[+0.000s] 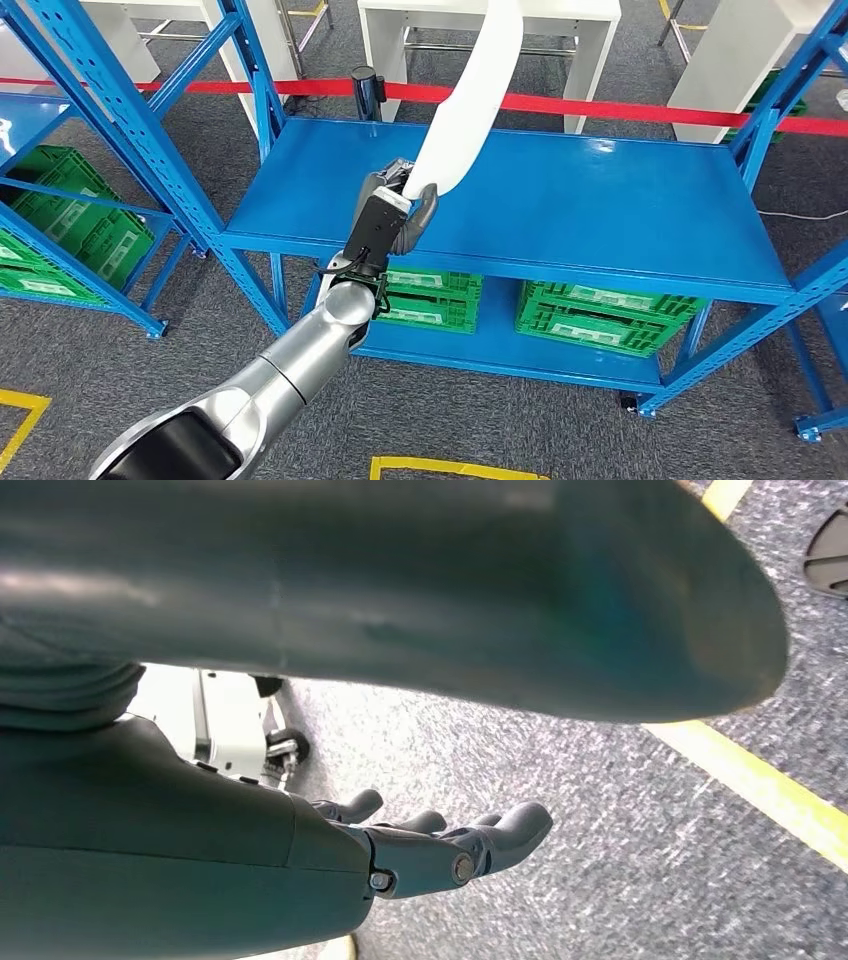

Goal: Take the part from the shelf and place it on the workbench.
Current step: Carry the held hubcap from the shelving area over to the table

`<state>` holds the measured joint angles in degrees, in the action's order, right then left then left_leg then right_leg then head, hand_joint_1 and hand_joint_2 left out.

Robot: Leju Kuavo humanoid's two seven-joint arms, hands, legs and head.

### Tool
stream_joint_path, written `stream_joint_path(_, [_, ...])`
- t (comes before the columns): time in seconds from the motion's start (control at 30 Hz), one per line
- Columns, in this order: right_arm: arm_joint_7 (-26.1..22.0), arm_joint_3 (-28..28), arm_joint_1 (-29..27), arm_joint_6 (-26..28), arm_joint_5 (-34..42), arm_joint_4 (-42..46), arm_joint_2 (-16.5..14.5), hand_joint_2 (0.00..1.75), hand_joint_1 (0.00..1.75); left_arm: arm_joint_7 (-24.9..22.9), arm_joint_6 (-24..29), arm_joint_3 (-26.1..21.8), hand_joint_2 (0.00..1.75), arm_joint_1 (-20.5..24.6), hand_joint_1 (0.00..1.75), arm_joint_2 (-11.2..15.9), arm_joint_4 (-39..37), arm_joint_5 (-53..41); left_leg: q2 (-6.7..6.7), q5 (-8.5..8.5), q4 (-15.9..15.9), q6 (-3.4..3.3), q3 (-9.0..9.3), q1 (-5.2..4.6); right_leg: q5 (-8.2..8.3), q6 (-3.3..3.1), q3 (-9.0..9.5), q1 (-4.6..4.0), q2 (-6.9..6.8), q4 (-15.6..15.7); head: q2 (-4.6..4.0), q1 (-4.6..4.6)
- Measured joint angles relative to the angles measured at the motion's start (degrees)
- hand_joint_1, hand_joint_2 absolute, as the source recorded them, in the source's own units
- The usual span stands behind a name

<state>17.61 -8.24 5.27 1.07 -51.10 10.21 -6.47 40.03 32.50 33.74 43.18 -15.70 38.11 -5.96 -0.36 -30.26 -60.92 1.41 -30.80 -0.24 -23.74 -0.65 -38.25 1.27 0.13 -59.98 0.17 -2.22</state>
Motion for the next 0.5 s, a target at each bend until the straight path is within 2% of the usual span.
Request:
stream_joint_path(0.03, [-0.03,-0.05,-0.02,0.02,0.0,0.0,-0.02,0.0,0.0,0.03,0.07,0.09,1.75,0.04,1.75,0.06,0.43,0.12,-0.01,-0.2,1.76,-0.29,1.01,-0.17,0.4,0.35,-0.03,0.04,0.0,0.12,0.0,-0.06])
stream_joint_path(0.1, [-0.08,-0.14,-0.1,0.04,0.0,0.0,-0.08,0.0,0.0,0.06,0.16,0.29,1.75,0.02,1.75,0.26,1.01,0.24,0.02,0.45,2.47,-0.97,0.71,-0.3,1.21,1.17,-0.01,0.13,0.04,0.56,0.0,-0.19])
stream_joint_path(0.13, [-0.12,-0.22,-0.15,0.04,0.01,0.0,-0.11,0.0,0.0,0.06,0.17,0.36,1.75,0.02,1.75,0.33,1.21,0.29,0.1,0.98,2.86,-1.41,0.52,-0.21,1.03,1.54,-0.26,0.15,0.06,0.41,0.0,-0.24])
stream_joint_path(0.17, [-0.15,-0.3,-0.2,0.04,0.02,0.0,-0.13,0.0,0.0,0.05,0.18,0.43,1.75,0.02,1.75,0.37,1.41,0.35,0.19,1.7,3.19,-1.93,0.23,-0.1,-0.09,1.86,-0.75,0.13,0.09,-0.37,0.0,-0.19])
stream_joint_path(0.2, [-0.24,-0.39,-0.25,0.03,0.03,-0.01,-0.13,0.0,0.0,0.05,0.19,0.48,1.75,0.03,1.75,0.39,1.56,0.44,0.28,2.48,3.5,-2.34,-0.21,0.05,-2.2,2.11,-1.51,0.1,0.11,-2.25,0.0,-0.11])
stream_joint_path(0.27, [-0.43,-0.52,-0.25,-0.02,0.04,-0.01,-0.13,0.0,0.0,0.03,0.21,0.54,1.75,-0.03,1.75,0.5,1.73,0.62,0.35,3.74,3.49,-2.73,-1.56,0.05,-7.64,2.47,-3.43,0.11,0.1,-8.79,0.0,0.04])
stream_joint_path(0.3, [-0.54,-0.58,-0.24,-0.08,0.05,-0.01,-0.13,0.0,0.0,0.02,0.22,0.56,1.75,-0.1,1.75,0.61,1.74,0.69,0.4,4.27,3.37,-2.71,-2.35,0.02,-9.28,2.61,-4.08,0.1,0.1,-12.1,0.0,0.06])
stream_joint_path(0.33, [-0.6,-0.65,-0.23,-0.18,0.07,-0.01,-0.13,0.0,0.0,0.0,0.22,0.58,1.75,-0.17,1.75,0.72,1.73,0.71,0.45,4.75,3.17,-2.66,-3.17,0.0,-9.63,2.7,-4.09,0.1,0.09,-14.18,0.0,0.06])
stream_joint_path(0.37, [-0.63,-0.74,-0.22,-0.27,0.1,-0.01,-0.1,0.0,0.0,-0.01,0.22,0.6,1.75,-0.22,1.75,0.86,1.72,0.72,0.49,5.18,2.91,-2.56,-3.99,0.02,-8.87,2.74,-3.28,0.1,0.09,-14.51,0.0,0.08])
stream_joint_path(0.4, [-0.63,-0.82,-0.21,-0.34,0.14,0.0,-0.07,0.0,0.0,-0.01,0.22,0.62,1.75,-0.24,1.75,0.98,1.72,0.73,0.51,5.55,2.56,-2.41,-4.79,0.07,-7.44,2.75,-1.39,0.12,0.07,-12.68,0.0,0.08])
stream_joint_path(0.43, [-0.6,-0.89,-0.18,-0.38,0.16,0.0,-0.03,0.0,0.0,-0.01,0.21,0.62,1.75,-0.23,1.75,1.09,1.73,0.73,0.52,5.86,2.13,-2.21,-5.55,0.12,-6.28,2.71,1.21,0.15,0.04,-9.4,0.0,0.08])
stream_joint_path(0.5, [-0.48,-0.94,-0.07,-0.43,0.13,0.0,0.03,0.0,0.0,-0.02,0.21,0.62,1.75,-0.24,1.75,1.26,1.84,0.74,0.5,6.41,1.33,-1.59,-6.73,0.06,-6.1,2.21,5.77,-0.05,0.08,-2.69,0.0,0.06])
